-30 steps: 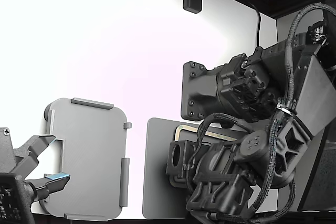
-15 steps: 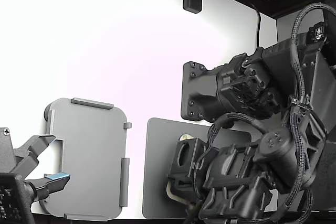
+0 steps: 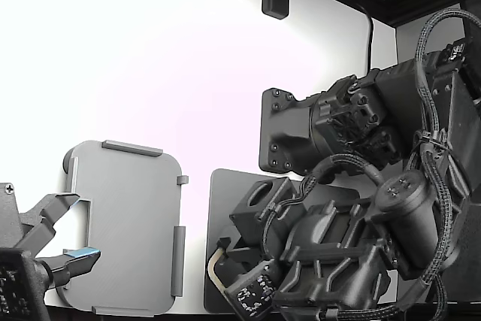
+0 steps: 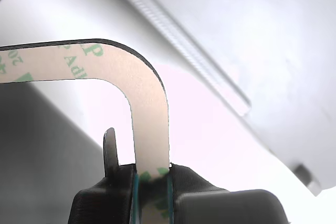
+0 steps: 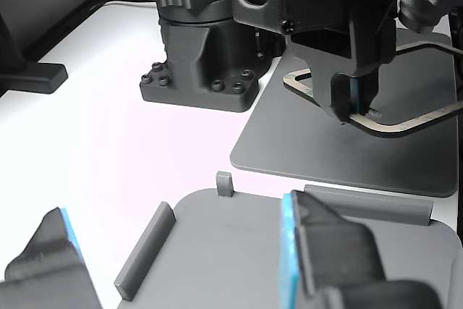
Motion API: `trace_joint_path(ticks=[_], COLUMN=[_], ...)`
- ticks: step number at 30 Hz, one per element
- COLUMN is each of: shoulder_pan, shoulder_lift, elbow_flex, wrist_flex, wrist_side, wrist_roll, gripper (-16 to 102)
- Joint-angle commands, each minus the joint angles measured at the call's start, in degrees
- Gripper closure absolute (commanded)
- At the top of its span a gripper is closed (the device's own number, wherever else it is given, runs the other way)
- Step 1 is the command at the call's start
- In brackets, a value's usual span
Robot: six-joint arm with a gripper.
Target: Move top rectangular frame to the holder.
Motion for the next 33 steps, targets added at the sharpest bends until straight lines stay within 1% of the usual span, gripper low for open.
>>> trace_joint_path(ticks=[1, 4, 6, 9, 15, 20, 27, 33], shoulder_pan=[-2.20, -3.87, -4.83, -6.42, -10.11, -12.66, -17.23, -20.13], shoulder_lift=[0.26, -1.05, -2.72, -4.48, -5.63, -5.45, -6.68, -8.00], elbow_flex=[-5.98, -9.32, -12.74, -16.00, -18.54, -18.37, -19.86, -20.21], wrist_flex=[2.02, 4.39, 6.86, 8.61, 8.61, 8.61, 8.44, 7.56], wrist_side=[0.09, 0.35, 1.67, 3.25, 3.69, 4.04, 2.37, 2.02], wrist_roll=[4.92, 8.79, 11.95, 16.61, 22.76, 25.84, 26.28, 26.72], gripper=[97, 97, 97, 97, 97, 97, 97, 97])
